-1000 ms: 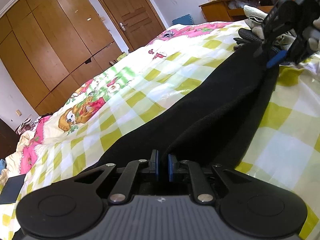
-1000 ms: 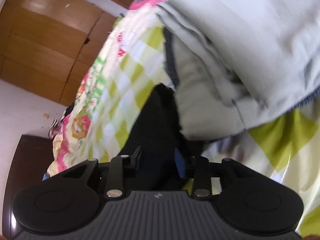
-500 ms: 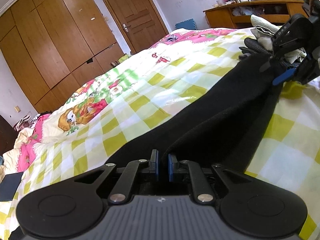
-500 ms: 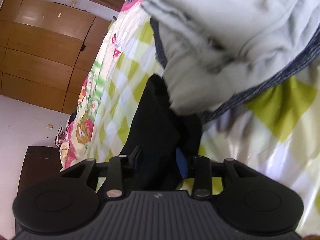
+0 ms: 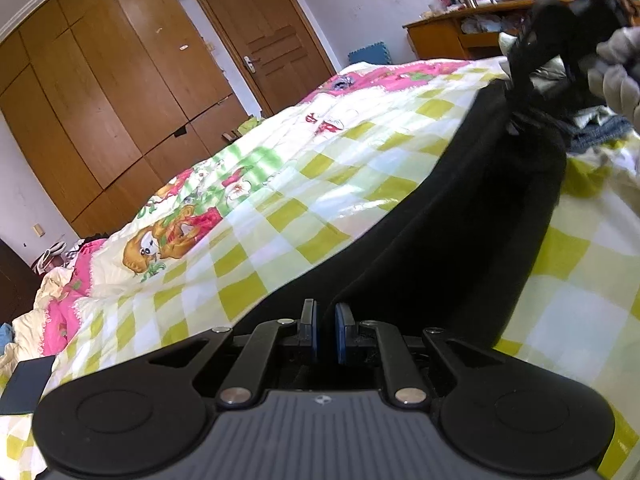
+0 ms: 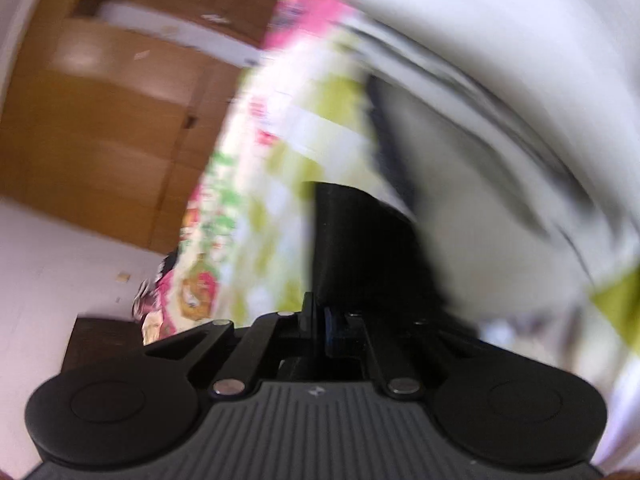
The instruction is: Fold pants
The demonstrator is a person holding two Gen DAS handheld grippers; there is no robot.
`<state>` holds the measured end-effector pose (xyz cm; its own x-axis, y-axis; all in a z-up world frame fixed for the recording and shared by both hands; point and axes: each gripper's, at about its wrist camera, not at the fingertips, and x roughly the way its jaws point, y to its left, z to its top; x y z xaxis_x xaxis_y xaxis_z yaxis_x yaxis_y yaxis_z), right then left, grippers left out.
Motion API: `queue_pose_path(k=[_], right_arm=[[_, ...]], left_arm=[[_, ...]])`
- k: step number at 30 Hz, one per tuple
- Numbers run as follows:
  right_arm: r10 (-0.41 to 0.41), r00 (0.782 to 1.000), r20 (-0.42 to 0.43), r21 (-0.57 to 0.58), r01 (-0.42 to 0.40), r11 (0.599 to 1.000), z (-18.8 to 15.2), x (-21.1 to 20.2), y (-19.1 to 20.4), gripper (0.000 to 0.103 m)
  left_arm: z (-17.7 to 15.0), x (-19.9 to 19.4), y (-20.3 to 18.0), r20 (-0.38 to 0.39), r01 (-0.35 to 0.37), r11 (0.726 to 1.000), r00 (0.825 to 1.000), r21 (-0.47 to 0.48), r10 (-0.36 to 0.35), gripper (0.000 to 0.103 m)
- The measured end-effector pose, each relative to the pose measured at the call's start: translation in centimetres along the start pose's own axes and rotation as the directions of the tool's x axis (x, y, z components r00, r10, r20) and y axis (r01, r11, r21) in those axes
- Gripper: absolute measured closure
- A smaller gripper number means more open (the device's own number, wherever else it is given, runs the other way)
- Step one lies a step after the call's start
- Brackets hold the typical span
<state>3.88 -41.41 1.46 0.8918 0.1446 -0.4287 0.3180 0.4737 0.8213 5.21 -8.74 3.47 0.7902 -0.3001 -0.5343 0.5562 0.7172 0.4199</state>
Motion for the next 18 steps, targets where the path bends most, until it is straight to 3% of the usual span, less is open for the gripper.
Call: queue_pose_path(k=[3,6,8,12,18], right_arm=[[0.019,1.0,0.008,-0.072,-0.018,0.997,-0.5,-1.5,1.1,0.097],[-0.101,0.994,-0.041,-0.116,0.096,0.989,-1.2,-0.4,-1.4,0.097],[-0.168,0.982,-0.091,-0.026,0.167,0.986,-1.5,0.1,-4.0,0.093],[-0.172,0.984,-0.047,0.016,0.173,0.985,-2.1,-1.8,-5.5,0.092],[-0.161,0.986,-0.033,0.066,0.163,0.984,-2.0,-2.2,-6.5,0.092]], left_arm=[[-0.2,-0.9,-0.1,0.017,0.004,1.0,1.0,-0.009,-0.003,0.076],[-1.6,-0.6,-2.0,-0.021,0.045,0.998,0.999,0.039,-0.045,0.076],[-3.0,0.0,-4.2,-0.059,0.08,0.99,0.996,0.118,-0.073,0.076],[-4.0,-0.7,-6.1,-0.075,0.119,0.979,0.991,0.164,-0.108,0.077],[-3.4,-0.6,-5.1,-0.084,0.112,0.986,0.991,0.124,-0.102,0.077]])
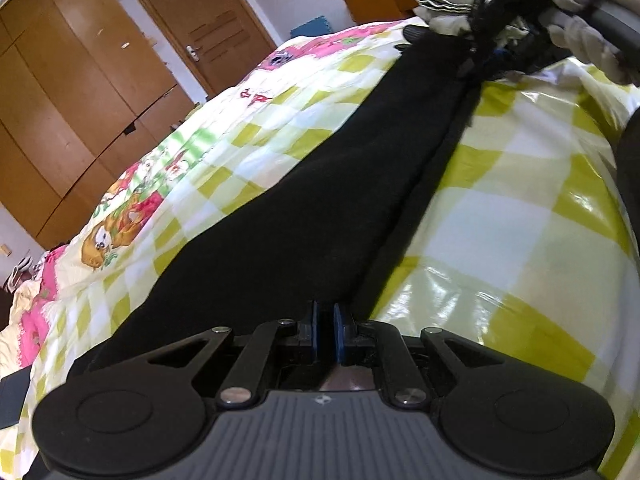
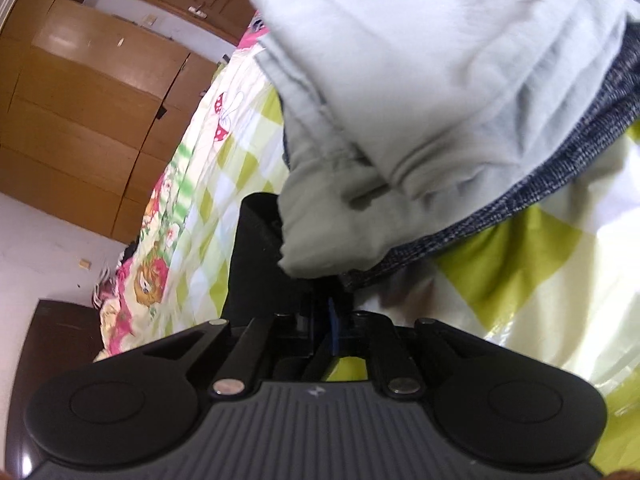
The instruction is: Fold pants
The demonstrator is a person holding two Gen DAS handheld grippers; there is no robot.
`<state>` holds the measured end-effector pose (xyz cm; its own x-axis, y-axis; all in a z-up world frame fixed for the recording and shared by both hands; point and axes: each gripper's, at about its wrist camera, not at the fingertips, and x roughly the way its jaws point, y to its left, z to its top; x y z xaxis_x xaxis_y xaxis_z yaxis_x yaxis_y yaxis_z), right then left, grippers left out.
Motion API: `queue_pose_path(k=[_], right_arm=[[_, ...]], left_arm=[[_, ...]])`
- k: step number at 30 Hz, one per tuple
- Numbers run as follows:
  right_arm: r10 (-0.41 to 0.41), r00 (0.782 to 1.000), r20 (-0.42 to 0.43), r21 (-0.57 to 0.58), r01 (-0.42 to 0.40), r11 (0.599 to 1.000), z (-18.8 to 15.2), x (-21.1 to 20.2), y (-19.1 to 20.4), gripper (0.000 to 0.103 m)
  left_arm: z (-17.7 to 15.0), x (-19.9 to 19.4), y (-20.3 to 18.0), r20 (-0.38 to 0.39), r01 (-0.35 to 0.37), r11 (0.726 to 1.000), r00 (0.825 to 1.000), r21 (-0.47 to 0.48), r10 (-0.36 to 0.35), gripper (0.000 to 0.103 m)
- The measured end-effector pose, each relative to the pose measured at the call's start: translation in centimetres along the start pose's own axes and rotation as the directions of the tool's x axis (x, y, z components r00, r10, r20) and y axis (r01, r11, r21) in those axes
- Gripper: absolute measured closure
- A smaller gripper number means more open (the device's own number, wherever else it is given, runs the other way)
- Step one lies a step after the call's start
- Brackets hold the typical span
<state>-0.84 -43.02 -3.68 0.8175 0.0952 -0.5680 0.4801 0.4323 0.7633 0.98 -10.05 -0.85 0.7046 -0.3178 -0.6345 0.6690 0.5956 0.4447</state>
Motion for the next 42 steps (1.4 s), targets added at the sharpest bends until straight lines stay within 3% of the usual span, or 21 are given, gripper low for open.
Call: queue_pose_path(k=[5,10,14,17,22,24,25,26,31,37,42], right_arm=[[0.032,0.999,0.026,0.081,-0.034,0.996,-0.3,-0.2,-1.0,0.09],[0.022,1.0,-0.008,0.107,-0.021,0.994,-0.1,1.8,-0.9,0.087],[0.065,0.998,0.011,0.13,-0.066,0.989,-0.2,1.0,-1.2,0.071],[0.077,0.996,0.036,0.166,-0.082,0.983,-0.1,0.1,-1.9,0.069],[0.044,0.998,0.04,0.12,-0.048,0.992,0.1,1.0,-0.7,0.067],[0.027,0.998,0.049,0.104,-0.032,0.994,0.1,1.5,-0.2,0.07],[0.034,0.998,0.044,0.106,-0.039,0.994,0.1,1.5,-0.1,0.087],[0.048,0.998,0.046,0.112,-0.053,0.992,0.0,1.4,0.0,0.097],[0.098,0.99,0.098,0.077,-0.106,0.991,-0.3,-1.3,0.4,0.098],[0.027,0.998,0.056,0.11,-0.033,0.993,-0.2,-0.3,-1.6,0.099],[0.071,0.996,0.045,0.123,-0.076,0.99,-0.1,-0.1,-1.6,0.09]], left_arm=[[0.0,-0.3,0.4,-0.002,-0.004,1.0,1.0,-0.003,0.004,0.076],[0.1,-0.3,0.2,-0.004,-0.003,1.0,1.0,-0.004,0.003,0.076],[0.5,-0.6,0.4,0.021,0.0,1.0,1.0,-0.015,0.0,0.076],[0.7,-0.4,0.6,0.033,0.001,1.0,0.999,-0.019,0.0,0.076],[0.6,-0.1,1.0,0.036,0.001,0.999,0.999,-0.038,0.001,0.076],[0.5,0.0,1.0,0.031,0.002,0.999,1.0,-0.041,-0.001,0.076],[0.4,0.0,1.0,0.028,0.001,0.999,1.0,-0.041,0.0,0.076],[0.3,0.0,1.0,0.028,0.0,0.999,1.0,-0.041,0.001,0.076],[0.0,0.0,1.3,0.025,0.0,0.999,1.0,-0.044,0.002,0.076],[-0.1,0.2,1.2,0.017,0.0,0.999,1.0,-0.051,0.001,0.076],[0.0,0.3,1.1,0.018,0.001,0.999,1.0,-0.037,-0.001,0.076]])
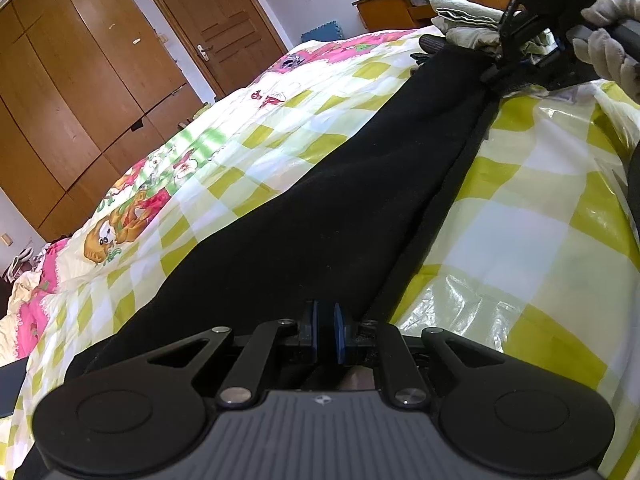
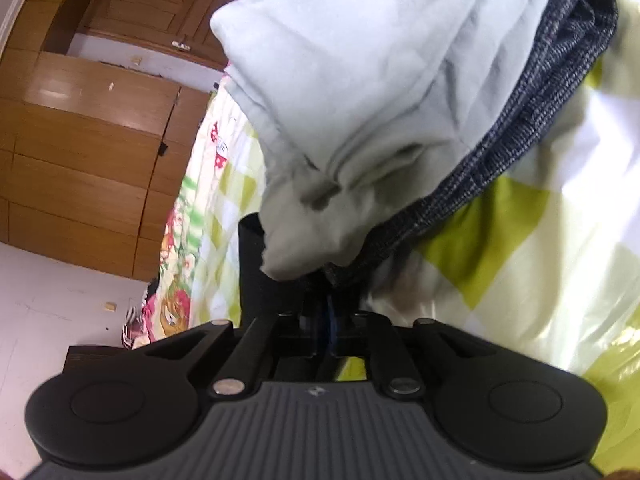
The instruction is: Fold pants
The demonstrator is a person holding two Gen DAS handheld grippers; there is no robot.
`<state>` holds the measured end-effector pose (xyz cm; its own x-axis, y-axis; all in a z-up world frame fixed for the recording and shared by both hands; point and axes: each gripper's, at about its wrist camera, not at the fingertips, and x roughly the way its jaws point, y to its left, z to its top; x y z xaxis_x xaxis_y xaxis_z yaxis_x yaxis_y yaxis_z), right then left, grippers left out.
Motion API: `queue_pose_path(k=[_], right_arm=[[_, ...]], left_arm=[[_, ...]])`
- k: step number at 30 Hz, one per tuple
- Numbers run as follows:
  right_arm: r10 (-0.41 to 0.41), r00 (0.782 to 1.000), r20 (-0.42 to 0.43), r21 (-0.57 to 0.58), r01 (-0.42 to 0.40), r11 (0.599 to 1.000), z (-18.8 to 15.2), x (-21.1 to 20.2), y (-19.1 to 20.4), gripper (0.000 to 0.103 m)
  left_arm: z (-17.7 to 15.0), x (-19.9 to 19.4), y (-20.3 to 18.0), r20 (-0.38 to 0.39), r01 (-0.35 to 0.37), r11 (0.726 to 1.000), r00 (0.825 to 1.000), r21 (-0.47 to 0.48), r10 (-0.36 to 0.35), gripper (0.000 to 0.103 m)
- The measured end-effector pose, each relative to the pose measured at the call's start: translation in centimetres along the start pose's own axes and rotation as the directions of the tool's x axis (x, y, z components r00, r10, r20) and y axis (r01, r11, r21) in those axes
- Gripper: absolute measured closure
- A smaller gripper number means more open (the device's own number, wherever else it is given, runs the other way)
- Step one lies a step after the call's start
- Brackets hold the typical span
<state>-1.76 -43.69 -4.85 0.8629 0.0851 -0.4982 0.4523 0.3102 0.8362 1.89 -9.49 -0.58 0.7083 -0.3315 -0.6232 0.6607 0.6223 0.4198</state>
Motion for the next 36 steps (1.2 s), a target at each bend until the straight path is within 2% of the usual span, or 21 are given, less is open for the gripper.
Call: queue_pose_path(k=[2,4,5,6,7,8,13,15,17,19,22,25,26,32,34,36], right_arm=[[-0.011,1.0,0.005,0.002,0.011,1.0,0.4,0.8,0.3,0.079],[-0.018,1.0,-0.004,-0.002,0.018,1.0,0.5,1.7,0.5,0.078],[-0.02,1.0,-0.002,0.001,0.02,1.0,0.4,1.8,0.6,0.078],[-0.018,1.0,0.0,-0.01,0.018,1.0,0.3,1.7,0.9,0.083],[-0.009,1.0,0.003,-0.034,0.009,0.999,0.2,1.3,1.4,0.094],[0.002,1.0,0.002,-0.052,-0.002,0.999,0.1,0.8,1.8,0.097],[0.066,0.998,0.005,-0.057,-0.065,0.996,0.0,-1.0,2.7,0.098],[0.042,0.999,0.003,-0.057,-0.042,0.997,0.0,-0.9,2.1,0.098],[-0.024,1.0,-0.002,-0.039,0.024,0.999,0.0,0.1,0.9,0.097],[-0.051,0.998,-0.033,-0.009,0.05,0.999,0.2,0.9,0.0,0.093],[-0.05,0.998,-0.028,-0.001,0.05,0.999,0.3,0.1,0.1,0.089],[-0.083,0.997,0.004,-0.045,0.084,0.996,0.5,-0.9,0.3,0.071],[-0.08,0.997,0.005,-0.042,0.08,0.996,0.5,-0.8,0.1,0.068],[-0.04,0.999,-0.02,-0.024,0.039,0.999,0.3,2.2,0.3,0.061],[-0.032,0.999,-0.031,-0.033,0.031,0.999,0.3,2.6,0.5,0.061],[-0.036,0.999,-0.028,-0.049,0.035,0.998,0.2,2.8,0.4,0.068]], left_arm=[[0.1,0.1,0.0,-0.001,-0.002,1.0,1.0,0.004,0.002,0.076],[0.1,0.1,0.1,-0.001,-0.002,1.0,1.0,-0.003,0.002,0.076],[0.1,0.1,0.1,-0.001,-0.003,1.0,1.0,-0.006,0.003,0.076],[0.1,0.1,0.1,0.0,-0.003,1.0,1.0,-0.007,0.003,0.076],[0.1,0.0,0.2,0.001,-0.002,1.0,1.0,-0.011,0.002,0.076],[0.0,0.0,0.3,0.002,0.001,1.0,1.0,-0.014,-0.001,0.076],[-0.1,-0.1,0.4,0.002,0.002,1.0,1.0,-0.012,-0.002,0.076],[-0.2,-0.2,0.5,0.002,0.001,1.0,1.0,-0.021,-0.001,0.076],[-0.4,-0.1,0.4,-0.004,0.0,1.0,1.0,-0.019,0.0,0.076],[-0.5,0.0,0.2,-0.011,-0.003,1.0,1.0,-0.009,0.003,0.076],[-0.6,-0.2,0.3,-0.012,-0.001,1.0,1.0,-0.012,0.001,0.076],[-0.6,-0.1,0.3,-0.01,-0.001,1.0,1.0,-0.011,0.001,0.076],[-0.6,-0.1,0.3,-0.01,-0.001,1.0,1.0,-0.01,0.001,0.076],[-0.5,-0.1,0.1,-0.008,-0.003,1.0,1.0,-0.005,0.003,0.076],[-0.5,-0.1,0.1,-0.01,-0.004,1.0,1.0,-0.001,0.004,0.076],[-0.4,-0.1,0.2,-0.011,-0.002,1.0,1.0,-0.005,0.002,0.076]])
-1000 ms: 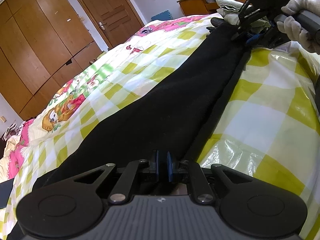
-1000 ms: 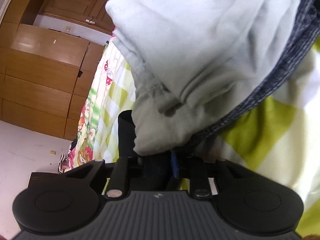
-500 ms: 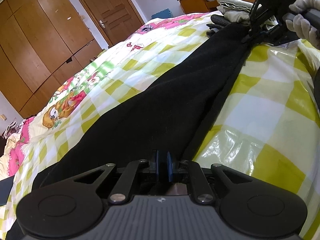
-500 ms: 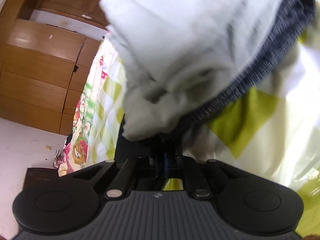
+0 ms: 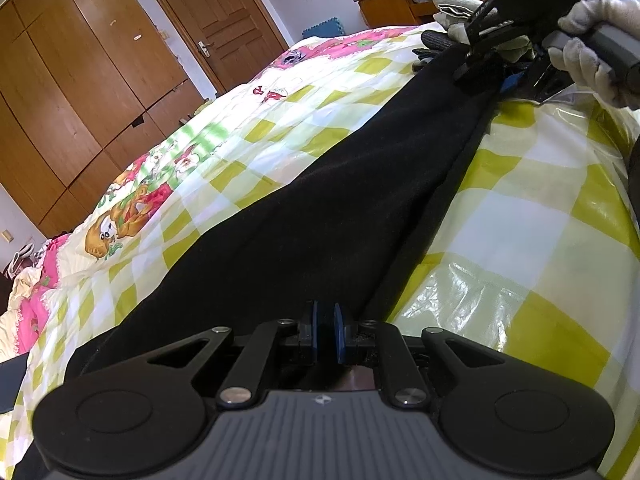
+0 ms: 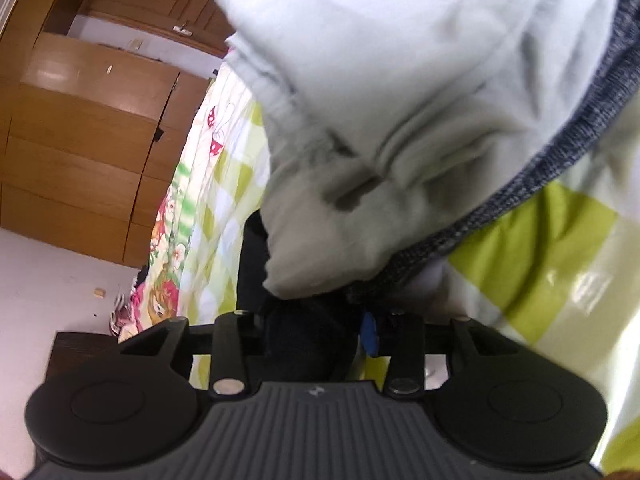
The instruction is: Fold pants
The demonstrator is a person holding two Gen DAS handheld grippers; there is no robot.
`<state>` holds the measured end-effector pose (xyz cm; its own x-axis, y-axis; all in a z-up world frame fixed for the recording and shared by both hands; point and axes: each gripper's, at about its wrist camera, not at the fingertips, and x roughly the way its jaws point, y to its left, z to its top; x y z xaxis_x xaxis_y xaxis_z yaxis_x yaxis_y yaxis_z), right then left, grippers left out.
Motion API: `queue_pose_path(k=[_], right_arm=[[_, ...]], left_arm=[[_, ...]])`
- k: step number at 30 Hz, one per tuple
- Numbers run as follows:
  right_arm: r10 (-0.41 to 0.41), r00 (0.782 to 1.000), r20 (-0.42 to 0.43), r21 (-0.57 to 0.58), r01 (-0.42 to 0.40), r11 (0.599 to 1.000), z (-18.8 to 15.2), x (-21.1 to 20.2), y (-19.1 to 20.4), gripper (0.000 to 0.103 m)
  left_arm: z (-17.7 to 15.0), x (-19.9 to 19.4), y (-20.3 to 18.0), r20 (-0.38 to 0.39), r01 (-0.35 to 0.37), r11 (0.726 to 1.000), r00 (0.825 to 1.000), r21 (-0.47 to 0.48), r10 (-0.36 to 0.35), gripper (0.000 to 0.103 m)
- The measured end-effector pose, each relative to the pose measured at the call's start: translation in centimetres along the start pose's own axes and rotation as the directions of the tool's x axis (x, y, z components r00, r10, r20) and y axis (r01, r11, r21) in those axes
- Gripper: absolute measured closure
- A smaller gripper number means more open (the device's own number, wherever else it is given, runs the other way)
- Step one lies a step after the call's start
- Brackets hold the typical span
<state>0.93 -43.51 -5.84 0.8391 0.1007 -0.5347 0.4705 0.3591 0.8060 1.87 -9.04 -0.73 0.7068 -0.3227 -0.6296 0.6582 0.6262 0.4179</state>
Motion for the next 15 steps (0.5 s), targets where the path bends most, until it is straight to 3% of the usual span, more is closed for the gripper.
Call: queue_pose_path(k=[2,3,6,8,11,13,15], right_arm=[[0.007,1.0,-0.006,0.019,-0.007,1.0,0.0,0.0,-0.3,0.089],[0.035,0.999,-0.013,0.038,-0.034,0.999,0.1,-0.1,-0.5,0.093],[0.12,0.993,-0.002,0.067,-0.12,0.991,0.5,-1.0,0.5,0.094],[0.218,0.976,0.027,0.069,-0.22,0.973,0.9,-2.5,2.2,0.095],[0.307,0.95,0.051,-0.012,-0.307,0.952,0.6,-5.8,4.7,0.095],[0.291,0.955,0.057,-0.067,-0.287,0.955,-0.1,-7.1,4.8,0.095],[0.204,0.978,0.043,-0.045,-0.202,0.978,-0.3,-6.5,3.1,0.095]], left_arm=[[0.1,0.1,0.0,-0.002,-0.003,1.0,1.0,0.002,0.003,0.076],[0.2,0.2,-0.1,-0.005,-0.004,1.0,1.0,0.002,0.004,0.076],[0.6,0.2,0.0,-0.006,-0.007,1.0,1.0,0.01,0.007,0.076],[1.0,-0.3,0.0,0.005,-0.015,1.0,1.0,0.014,0.015,0.076],[1.7,-1.6,0.2,0.039,-0.018,1.0,0.999,0.008,0.017,0.076],[1.9,-2.1,-0.1,0.047,-0.003,1.0,0.999,0.002,0.003,0.075],[1.4,-1.4,-0.9,0.017,0.038,0.999,0.999,0.001,-0.038,0.075]])
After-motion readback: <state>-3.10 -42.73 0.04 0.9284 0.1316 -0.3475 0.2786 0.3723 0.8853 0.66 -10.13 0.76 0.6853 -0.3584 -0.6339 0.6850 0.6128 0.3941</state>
